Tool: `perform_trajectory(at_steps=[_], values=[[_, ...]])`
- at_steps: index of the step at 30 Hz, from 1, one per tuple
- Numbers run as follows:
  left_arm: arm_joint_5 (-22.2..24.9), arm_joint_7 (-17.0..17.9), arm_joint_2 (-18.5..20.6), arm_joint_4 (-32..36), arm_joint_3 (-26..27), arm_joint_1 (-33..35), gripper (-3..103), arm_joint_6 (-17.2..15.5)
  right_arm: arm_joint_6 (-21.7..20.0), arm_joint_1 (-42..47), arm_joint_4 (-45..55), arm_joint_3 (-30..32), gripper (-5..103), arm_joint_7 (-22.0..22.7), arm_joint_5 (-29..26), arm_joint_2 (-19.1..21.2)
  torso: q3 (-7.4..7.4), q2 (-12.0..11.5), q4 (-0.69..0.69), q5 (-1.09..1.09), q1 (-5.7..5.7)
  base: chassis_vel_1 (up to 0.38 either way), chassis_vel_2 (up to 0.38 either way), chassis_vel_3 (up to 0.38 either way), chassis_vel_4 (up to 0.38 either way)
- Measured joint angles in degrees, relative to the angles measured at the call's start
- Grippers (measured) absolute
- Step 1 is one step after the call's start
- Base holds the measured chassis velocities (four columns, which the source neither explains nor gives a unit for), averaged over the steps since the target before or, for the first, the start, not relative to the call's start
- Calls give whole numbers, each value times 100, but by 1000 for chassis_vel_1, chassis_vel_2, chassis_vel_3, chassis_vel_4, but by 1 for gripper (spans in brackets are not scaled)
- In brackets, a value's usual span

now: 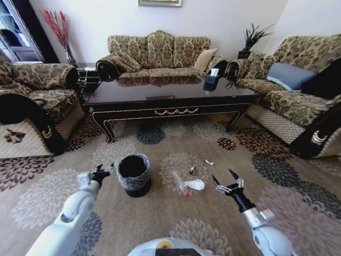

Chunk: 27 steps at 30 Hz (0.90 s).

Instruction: Move to the front of the table and pick up the trash from the floor, then place it into the trash bin.

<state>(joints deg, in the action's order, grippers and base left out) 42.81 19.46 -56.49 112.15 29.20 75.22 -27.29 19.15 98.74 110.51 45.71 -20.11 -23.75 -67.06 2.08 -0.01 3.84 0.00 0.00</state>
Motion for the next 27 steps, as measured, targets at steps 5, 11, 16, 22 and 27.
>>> perform_trajectory(at_steps=[5,11,16,22,27], values=[[256,117,33,-340,-330,-453,95,-245,41,59,23,36,100,-56,6,-62,0,0,-1,-1,0,0,0,0,0],[655,326,127,-597,-661,-886,95,-529,44,77,48,-1,100,-51,78,-153,0,0,-1,0,0,0,0,0,0],[1318,748,111,-870,-839,-1252,89,-1097,66,91,41,28,100,-14,47,-154,0,0,-2,0,0,0,0,0,0],[2181,1392,86,-1220,-1032,-1713,74,-1516,101,126,38,52,100,24,45,-238,0,0,-1,1,0,0,0,0,0],[2255,1413,93,-1413,-1190,-1893,57,-1529,108,144,47,83,100,27,48,-256,0,0,-1,0,0,0,0,0,0]])
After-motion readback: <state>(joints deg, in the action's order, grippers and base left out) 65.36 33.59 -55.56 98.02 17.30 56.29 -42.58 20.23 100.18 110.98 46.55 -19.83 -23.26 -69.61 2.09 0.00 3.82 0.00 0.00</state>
